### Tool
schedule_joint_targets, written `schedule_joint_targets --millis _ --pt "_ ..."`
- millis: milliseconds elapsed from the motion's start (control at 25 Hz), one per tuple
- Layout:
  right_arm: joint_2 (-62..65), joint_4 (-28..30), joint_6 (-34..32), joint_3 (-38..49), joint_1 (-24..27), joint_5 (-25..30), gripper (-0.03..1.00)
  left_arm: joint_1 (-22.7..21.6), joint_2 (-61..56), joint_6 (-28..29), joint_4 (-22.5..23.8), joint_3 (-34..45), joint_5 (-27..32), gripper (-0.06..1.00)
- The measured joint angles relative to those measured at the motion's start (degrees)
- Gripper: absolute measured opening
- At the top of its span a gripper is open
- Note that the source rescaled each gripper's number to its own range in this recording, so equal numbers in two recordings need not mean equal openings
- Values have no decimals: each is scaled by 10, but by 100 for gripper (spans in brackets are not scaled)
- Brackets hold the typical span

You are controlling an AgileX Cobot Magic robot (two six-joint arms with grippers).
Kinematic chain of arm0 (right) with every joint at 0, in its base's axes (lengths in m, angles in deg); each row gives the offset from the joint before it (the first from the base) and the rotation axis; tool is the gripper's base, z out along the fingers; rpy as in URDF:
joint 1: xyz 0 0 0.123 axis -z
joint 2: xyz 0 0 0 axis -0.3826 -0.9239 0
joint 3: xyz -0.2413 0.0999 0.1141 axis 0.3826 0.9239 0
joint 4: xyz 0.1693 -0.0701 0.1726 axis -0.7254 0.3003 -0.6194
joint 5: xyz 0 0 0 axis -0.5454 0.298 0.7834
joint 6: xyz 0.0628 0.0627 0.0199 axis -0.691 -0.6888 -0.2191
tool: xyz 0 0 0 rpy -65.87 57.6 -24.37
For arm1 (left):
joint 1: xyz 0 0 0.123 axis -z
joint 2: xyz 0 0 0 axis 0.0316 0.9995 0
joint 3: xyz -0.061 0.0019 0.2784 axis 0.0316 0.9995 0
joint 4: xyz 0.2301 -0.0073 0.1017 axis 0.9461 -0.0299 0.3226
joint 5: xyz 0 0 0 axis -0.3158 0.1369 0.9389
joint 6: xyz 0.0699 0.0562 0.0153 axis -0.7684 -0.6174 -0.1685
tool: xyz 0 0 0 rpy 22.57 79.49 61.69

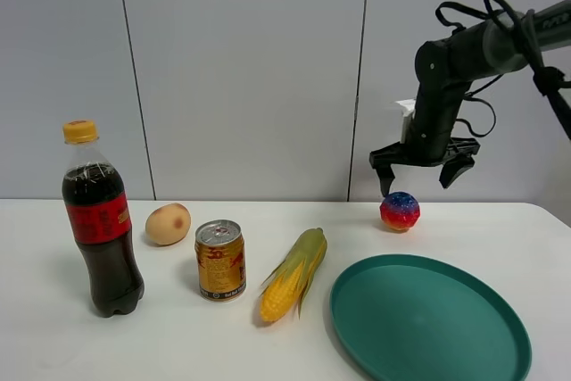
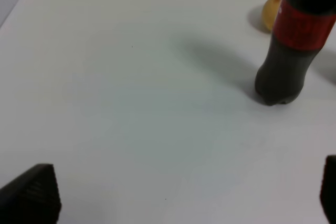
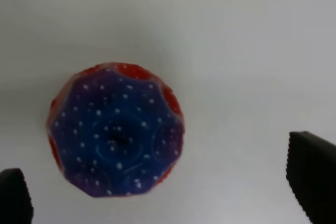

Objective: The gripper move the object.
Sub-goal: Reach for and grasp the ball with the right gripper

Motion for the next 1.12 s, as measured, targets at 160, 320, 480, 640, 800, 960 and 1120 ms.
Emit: schedule_joint_targets --millis 160,320,480,640,800,960,1120 --pt "-18 -15 0 0 -6 -33 100 0 0 0 0 0 0 100" --pt "-33 -18 0 0 -9 -46 100 0 0 0 0 0 0 100" --pt "-41 -8 0 0 -9 -53 100 0 0 0 0 0 0 100" --pt "-52 -3 -5 0 -9 -67 100 0 0 0 -1 0 0 100" --pt "-63 -3 -14 0 -9 -77 100 0 0 0 -1 0 0 100" --pt "-66 -3 -24 0 -9 -88 100 0 0 0 -1 0 0 100" --pt "-71 -3 -26 0 -8 -90 100 0 0 0 0 0 0 100"
